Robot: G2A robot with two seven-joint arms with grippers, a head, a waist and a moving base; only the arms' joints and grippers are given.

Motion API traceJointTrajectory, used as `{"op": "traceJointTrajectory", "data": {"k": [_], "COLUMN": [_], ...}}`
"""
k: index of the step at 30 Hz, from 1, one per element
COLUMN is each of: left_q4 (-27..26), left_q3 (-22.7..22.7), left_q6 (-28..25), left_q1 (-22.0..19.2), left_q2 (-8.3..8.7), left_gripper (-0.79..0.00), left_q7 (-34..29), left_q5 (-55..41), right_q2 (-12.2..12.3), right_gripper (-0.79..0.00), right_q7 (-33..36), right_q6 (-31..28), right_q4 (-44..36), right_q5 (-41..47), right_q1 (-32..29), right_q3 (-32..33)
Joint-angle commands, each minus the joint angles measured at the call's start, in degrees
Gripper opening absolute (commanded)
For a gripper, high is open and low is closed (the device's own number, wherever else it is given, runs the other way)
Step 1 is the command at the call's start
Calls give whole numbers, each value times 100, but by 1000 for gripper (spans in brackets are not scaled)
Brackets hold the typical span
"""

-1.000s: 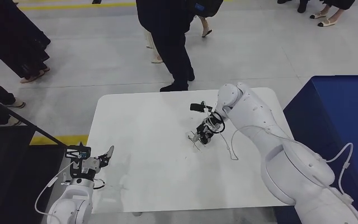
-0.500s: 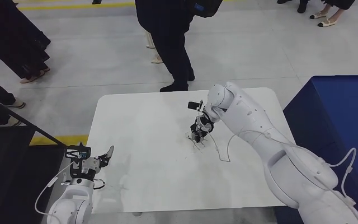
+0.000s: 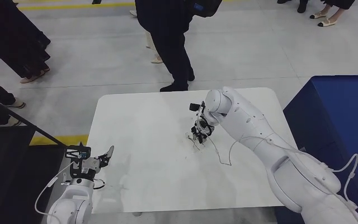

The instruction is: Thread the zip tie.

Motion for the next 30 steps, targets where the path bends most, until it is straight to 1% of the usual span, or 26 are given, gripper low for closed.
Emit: {"op": "traceJointTrajectory", "data": {"k": [1,4,6,13,14,15,16,17,21,22,24,27,29,30], "left_q4": [0,0,0,0,0,0,0,0,0,0,0,0,0,0], "left_q3": [0,0,0,0,0,0,0,0,0,0,0,0,0,0], "left_q6": [0,0,0,0,0,0,0,0,0,0,0,0,0,0], "left_q1": [0,0,0,0,0,0,0,0,0,0,0,0,0,0], "left_q2": [0,0,0,0,0,0,0,0,0,0,0,0,0,0], "left_gripper": [0,0,0,0,0,0,0,0,0,0,0,0,0,0], "left_q7": [0,0,0,0,0,0,0,0,0,0,0,0,0,0], "left_q5": [0,0,0,0,0,0,0,0,0,0,0,0,0,0], "right_q2": [39,153,224,224,227,242,268,309,638,730,911,1125,1217,1247], "right_gripper": [-785,-785,-785,-785,-785,-785,-785,-785,-785,-785,-785,-785,-785,-785], "right_q7": [26,270,305,305,150,-180,-495,-651,-872,-832,-673,-284,-161,-122], "right_q6": [-107,-477,-519,-519,-537,-479,-421,-444,-680,-698,-922,-1334,-1618,-1663], "right_q4": [-122,-347,-463,-463,-495,-550,-685,-875,-1752,-2045,-2602,-3046,-3190,-3220], "right_q5": [2,10,8,8,-50,-206,-394,-593,-1360,-1571,-1931,-1973,-1964,-1985], "right_q1": [-39,-100,-149,-149,-186,-222,-263,-325,-631,-739,-967,-1239,-1362,-1408], "right_q3": [53,178,273,273,268,275,284,279,520,585,728,1057,1228,1285]}}
